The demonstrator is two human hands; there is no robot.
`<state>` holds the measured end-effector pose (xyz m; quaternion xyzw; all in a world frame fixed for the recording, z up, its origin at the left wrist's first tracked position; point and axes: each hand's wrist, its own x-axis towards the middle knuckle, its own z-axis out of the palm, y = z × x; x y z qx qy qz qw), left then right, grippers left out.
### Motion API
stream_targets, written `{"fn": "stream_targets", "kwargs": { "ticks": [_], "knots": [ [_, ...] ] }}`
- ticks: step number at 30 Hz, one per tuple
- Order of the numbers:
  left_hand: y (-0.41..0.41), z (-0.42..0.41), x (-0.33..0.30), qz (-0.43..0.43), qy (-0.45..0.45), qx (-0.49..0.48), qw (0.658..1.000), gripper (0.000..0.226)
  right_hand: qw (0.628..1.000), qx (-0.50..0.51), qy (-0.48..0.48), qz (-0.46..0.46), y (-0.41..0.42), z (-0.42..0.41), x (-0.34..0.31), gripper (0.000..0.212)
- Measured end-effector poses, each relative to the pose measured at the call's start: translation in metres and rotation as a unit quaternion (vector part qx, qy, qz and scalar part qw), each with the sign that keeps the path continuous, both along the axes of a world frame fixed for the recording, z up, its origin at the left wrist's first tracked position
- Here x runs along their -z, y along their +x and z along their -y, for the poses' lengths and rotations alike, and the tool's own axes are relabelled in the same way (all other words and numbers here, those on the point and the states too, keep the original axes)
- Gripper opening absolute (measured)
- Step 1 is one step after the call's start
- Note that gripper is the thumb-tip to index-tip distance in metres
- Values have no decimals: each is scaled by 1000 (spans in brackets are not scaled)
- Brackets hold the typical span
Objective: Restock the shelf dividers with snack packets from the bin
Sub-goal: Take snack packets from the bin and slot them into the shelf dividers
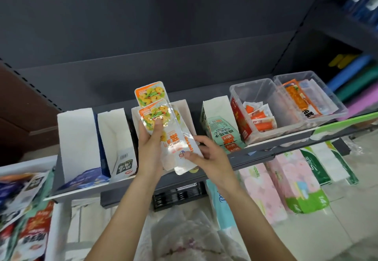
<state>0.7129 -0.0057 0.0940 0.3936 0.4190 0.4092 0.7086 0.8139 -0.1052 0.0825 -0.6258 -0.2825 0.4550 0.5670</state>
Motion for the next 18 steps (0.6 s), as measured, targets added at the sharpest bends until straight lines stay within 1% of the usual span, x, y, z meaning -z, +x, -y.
{"fn": "stream_targets", "kwargs": {
  "ticks": [2,3,5,7,8,9,11,12,13,15,17,18],
  "knots": [
    [-9,4,1,23,-19,-18,999,42,999,0,6,-45,-3,3,0,30],
    [-13,6,2,31,-24,-26,999,42,997,3,7,-72,-4,5,0,28],
    [-22,11,4,39,-34,-45,998,37,987,27,10,-161,-8,7,5,25],
    [-30,16,7,29,-47,-63,996,35,966,77,1,-247,-11,9,9,26],
    [-34,19,9,19,-52,-68,996,37,961,107,-11,-256,-11,9,10,24],
    [-37,21,11,7,-52,-73,996,38,959,136,-17,-246,-10,10,10,20],
    [-45,22,12,-16,-42,-80,996,37,965,182,-4,-189,-3,12,6,8],
    [-50,21,12,-28,-40,-86,995,35,971,196,10,-139,3,12,2,7],
    [-56,18,12,-43,-39,-90,994,33,978,197,21,-71,11,13,-2,8],
    [-66,11,11,-83,-32,-90,992,31,981,162,40,98,28,11,-11,11],
    [-73,4,10,-124,-18,-79,989,35,963,115,40,241,38,3,-16,14],
    [-74,1,9,-135,-10,-72,988,36,945,98,26,312,42,-5,-16,18]
  ]
}}
